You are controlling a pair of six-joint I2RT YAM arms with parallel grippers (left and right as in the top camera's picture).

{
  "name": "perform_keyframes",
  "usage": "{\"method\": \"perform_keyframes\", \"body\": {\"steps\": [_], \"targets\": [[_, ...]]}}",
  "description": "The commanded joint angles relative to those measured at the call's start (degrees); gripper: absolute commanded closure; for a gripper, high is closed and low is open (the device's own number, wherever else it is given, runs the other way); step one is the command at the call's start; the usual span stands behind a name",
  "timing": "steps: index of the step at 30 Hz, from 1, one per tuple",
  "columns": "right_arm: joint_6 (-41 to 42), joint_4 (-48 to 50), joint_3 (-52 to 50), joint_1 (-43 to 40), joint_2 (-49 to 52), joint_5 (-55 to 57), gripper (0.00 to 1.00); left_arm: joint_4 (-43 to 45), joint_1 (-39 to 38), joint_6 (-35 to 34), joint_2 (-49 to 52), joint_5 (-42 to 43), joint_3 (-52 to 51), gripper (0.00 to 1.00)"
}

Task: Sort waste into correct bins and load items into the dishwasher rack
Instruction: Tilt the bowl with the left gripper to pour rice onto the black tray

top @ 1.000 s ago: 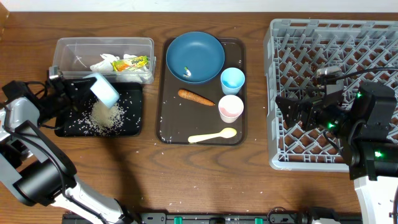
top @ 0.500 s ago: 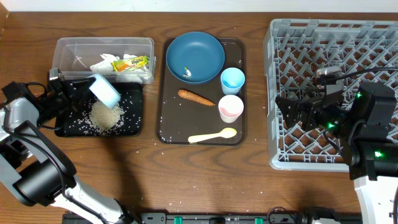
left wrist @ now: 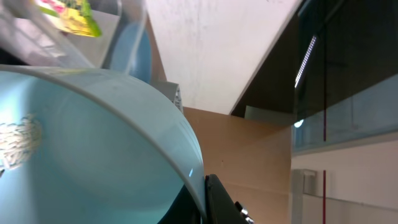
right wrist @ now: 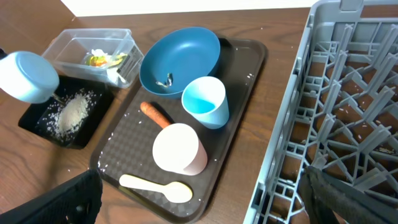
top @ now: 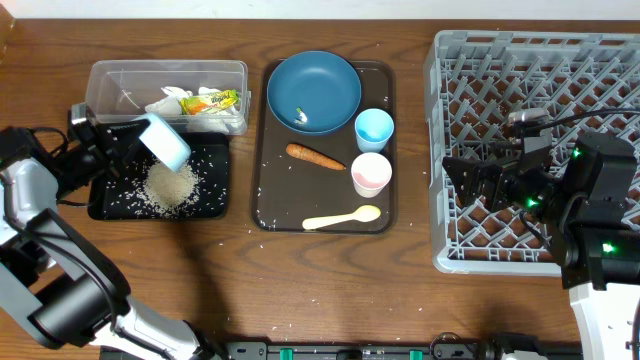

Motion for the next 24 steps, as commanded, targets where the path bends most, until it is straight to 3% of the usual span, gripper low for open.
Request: {"method": "perform_keyframes", "body": {"steps": [1,4,7,24], "targets": [[0.42,-0.39,1.09,-0.11,0.04,-0.48,0.01,-0.85,0.46,-0.31,-2.54,1.36,1.05,0.94],[0.39,-0.74,1.09,-0.11,0.04,-0.48,0.01,4.48,0.85,-4.15,-2.38,-4.79,1.05,0.94],[0.42,-1.03,1.09,-0.11,0.04,-0.48,0.01,3.06,0.83,-6.62,-2.34,1.57,1.11,0.94],[0.42,-1.66,1.09,-0.11,0.04,-0.48,0.01,5.77,0.46,-8.37,-4.0,-0.83,1.05,0.94]]}}
